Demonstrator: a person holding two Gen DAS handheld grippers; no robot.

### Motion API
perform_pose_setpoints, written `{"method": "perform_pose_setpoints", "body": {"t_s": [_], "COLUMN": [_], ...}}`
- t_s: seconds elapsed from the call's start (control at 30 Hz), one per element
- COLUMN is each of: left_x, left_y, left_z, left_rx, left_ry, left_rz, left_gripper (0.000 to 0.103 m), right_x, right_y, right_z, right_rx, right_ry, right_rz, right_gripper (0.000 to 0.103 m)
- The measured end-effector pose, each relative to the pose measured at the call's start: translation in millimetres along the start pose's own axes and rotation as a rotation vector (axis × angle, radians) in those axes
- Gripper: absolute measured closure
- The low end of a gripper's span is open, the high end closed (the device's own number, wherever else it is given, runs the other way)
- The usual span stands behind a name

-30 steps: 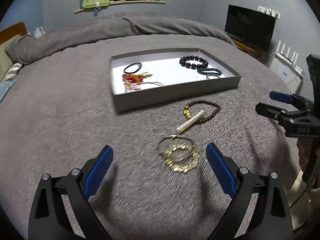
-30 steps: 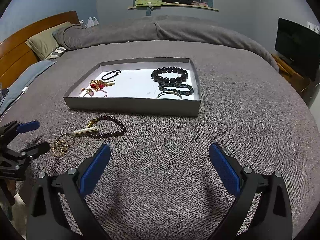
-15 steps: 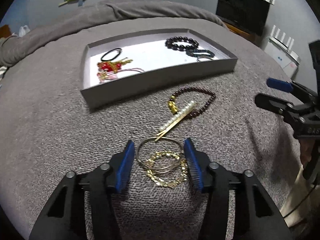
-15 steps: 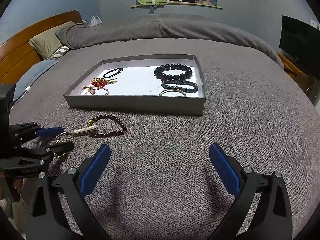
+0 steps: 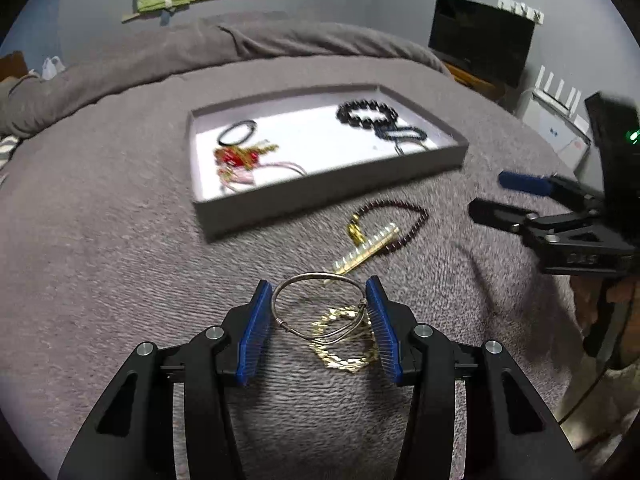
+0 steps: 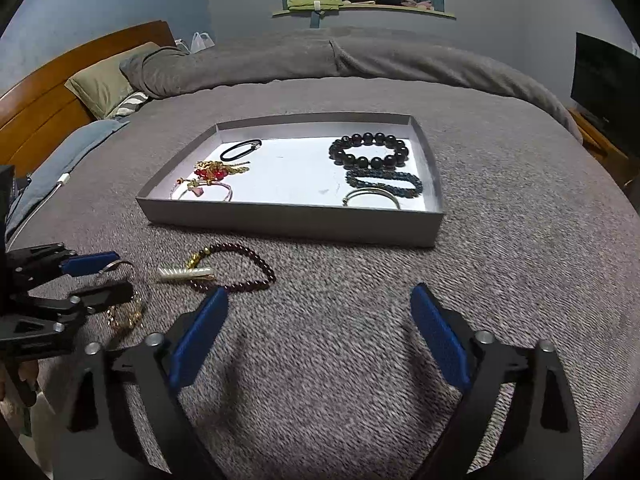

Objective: Organize jewelry
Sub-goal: 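Close the left gripper on the thin silver bangle, then grasp the dark red bead bracelet with the right gripper while the left lifts the bangle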

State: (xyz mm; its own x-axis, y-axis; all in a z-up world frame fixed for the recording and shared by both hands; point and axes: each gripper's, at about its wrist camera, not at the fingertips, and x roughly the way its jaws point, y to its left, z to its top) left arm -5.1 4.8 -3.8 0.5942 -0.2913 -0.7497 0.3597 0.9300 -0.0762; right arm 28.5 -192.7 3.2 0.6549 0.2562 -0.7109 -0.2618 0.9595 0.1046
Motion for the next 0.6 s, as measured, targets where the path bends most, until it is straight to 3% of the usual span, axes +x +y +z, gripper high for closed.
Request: {"method": "perform_pose_setpoints", "body": {"t_s": [0.13,0.23,0.4,0.6], "left_x": [-10,-14,-14,-14], "left_y": [11,20,27,30], "left_z": [2,1,-3,-5], "left_rx": [-0.01,-0.03,-0.045,-0.051], "left_ry": [-0.025,-0.031,-0.032,-0.034], "left_rz": [0.036,0.043,0.044,0.037], "left_gripper": [0.053,0.053,0.053,0.053], "right_x": [13,23,44,64], "right_y": [6,10,20,30], "right_z": [8,12,12,9], "right_rx": [0.002,0.016,0.006,-0.034], "right_ry": [0.02,0.044,0.104,0.144], "right_rz": [0.025,0.058,0.086,0.057], "right_gripper": [0.048,0.061,0.071,0.071]}}
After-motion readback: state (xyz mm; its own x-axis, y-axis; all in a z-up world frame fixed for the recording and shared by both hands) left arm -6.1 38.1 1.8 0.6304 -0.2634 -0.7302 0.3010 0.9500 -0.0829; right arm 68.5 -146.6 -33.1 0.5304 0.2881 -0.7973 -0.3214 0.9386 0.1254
